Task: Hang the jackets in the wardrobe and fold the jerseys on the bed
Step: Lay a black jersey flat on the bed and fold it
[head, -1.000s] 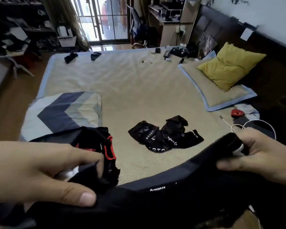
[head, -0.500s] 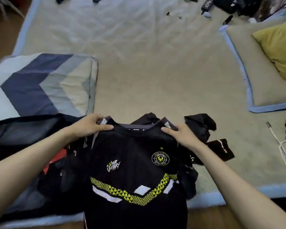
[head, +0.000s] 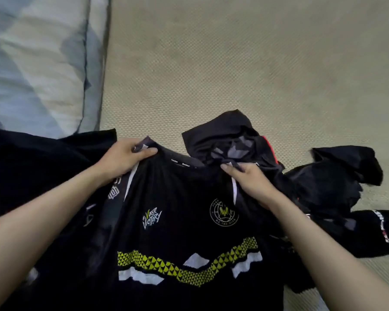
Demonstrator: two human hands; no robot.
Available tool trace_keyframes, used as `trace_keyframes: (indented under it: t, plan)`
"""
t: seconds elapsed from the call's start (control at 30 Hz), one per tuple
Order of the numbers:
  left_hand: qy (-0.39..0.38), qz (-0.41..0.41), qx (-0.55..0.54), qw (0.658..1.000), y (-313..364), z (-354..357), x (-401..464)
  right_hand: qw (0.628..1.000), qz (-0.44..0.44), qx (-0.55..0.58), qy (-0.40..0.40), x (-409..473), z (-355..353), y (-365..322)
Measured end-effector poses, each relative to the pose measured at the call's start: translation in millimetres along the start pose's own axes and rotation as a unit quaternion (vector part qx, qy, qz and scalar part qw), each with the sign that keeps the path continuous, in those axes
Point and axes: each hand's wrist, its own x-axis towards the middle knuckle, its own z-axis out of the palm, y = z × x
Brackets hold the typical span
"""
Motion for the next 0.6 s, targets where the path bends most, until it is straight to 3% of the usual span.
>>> trace_keyframes:
  t: [0.27, 0.4, 0.5, 0.6]
  plan:
    - [0.053, 0.015, -0.013, 0.998, 43, -41, 101, 0.984, -0.103, -0.037, 0.143, 107, -55, -52]
    - [0.055, 0.01, -0.028, 0.998, 66, -48, 129, 0.981, -0.102, -0.059, 0.153, 146, -78, -82]
    - [0.024, -0.001, -0.027, 0.999, 69, -59, 130, 0.99, -0.053, -0.056, 0.114, 143, -88, -104]
    - [-0.003, -0.019, 0.024, 1.0, 66, -70, 121, 0.996, 0.035, -0.088, -0.001, 109, -100, -123]
